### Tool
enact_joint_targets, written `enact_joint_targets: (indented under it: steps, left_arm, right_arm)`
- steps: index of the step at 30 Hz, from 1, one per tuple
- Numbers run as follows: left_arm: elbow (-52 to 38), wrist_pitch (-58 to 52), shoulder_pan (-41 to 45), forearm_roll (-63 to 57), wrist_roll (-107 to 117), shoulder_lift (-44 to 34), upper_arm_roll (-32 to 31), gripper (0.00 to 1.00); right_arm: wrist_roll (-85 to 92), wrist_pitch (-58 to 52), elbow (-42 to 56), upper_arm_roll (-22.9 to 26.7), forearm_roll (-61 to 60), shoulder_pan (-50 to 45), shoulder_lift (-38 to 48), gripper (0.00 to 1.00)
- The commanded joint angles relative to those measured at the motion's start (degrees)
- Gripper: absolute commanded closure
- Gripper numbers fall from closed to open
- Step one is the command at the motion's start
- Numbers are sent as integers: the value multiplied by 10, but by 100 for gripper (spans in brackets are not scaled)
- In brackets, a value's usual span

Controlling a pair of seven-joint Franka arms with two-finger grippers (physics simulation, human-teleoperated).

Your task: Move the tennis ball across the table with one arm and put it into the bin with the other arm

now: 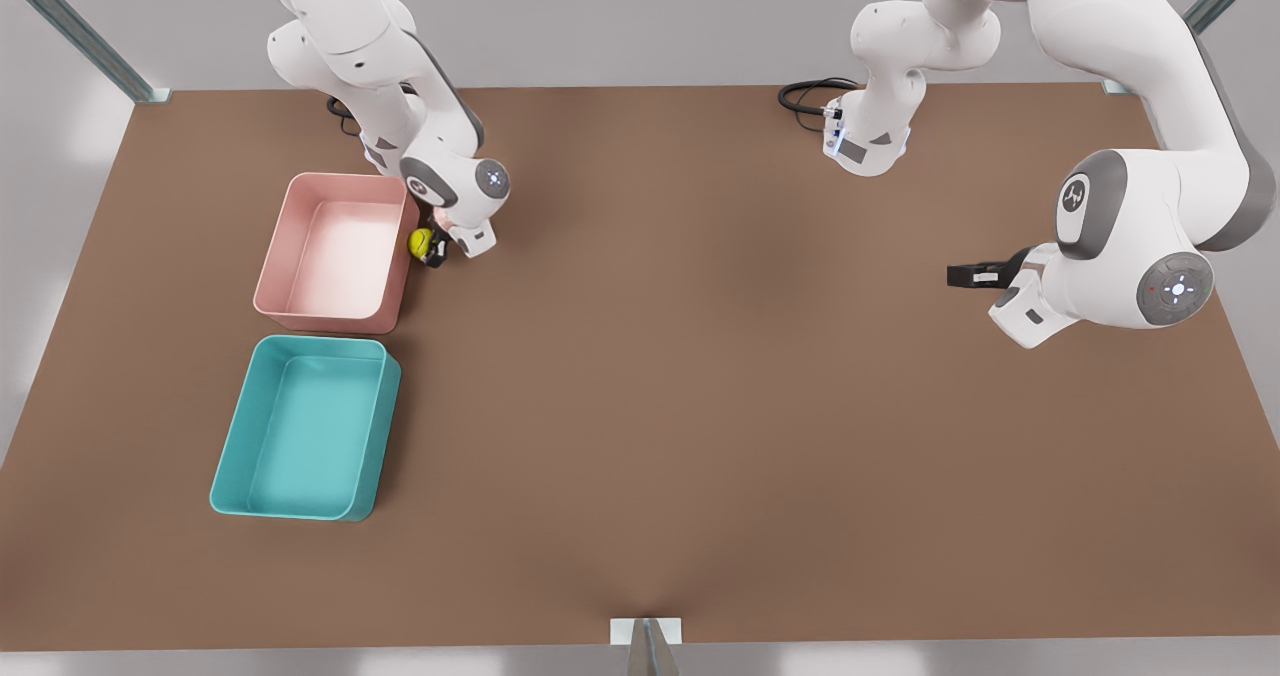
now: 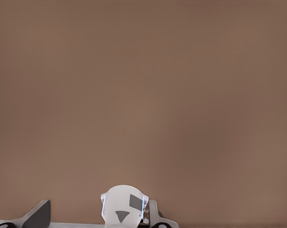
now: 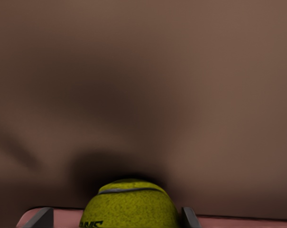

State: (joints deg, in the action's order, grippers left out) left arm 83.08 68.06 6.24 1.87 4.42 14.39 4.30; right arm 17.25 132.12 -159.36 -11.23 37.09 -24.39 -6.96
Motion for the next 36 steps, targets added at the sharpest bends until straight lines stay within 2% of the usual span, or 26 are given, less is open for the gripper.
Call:
enact_joint_targets:
  steps: [1, 17, 19, 21, 26, 31, 36]
  left_arm:
    - [0, -1, 0, 0, 0, -1, 0, 0]
    - [0, -1, 2, 1, 2, -1, 0, 0]
    - [0, -1, 2, 1, 2, -1, 0, 0]
    - [0, -1, 2, 1, 2, -1, 0, 0]
    - [0, -1, 2, 1, 2, -1, 0, 0]
    - [0, 0, 2, 1, 2, -1, 0, 0]
    - [0, -1, 2, 1, 2, -1, 0, 0]
  right_arm:
    - [-52, 7, 0, 2, 11, 0, -1, 0]
    - [-67, 13, 1, 17, 52, 13, -21, 1]
    - [-67, 16, 1, 20, 53, 13, -22, 6]
    - [-67, 20, 3, 20, 53, 13, -26, 27]
    - [-67, 22, 22, 19, 57, 13, -35, 48]
    - [-66, 21, 58, 17, 57, 12, -33, 48]
    - [-56, 15, 138, 12, 56, -2, -32, 48]
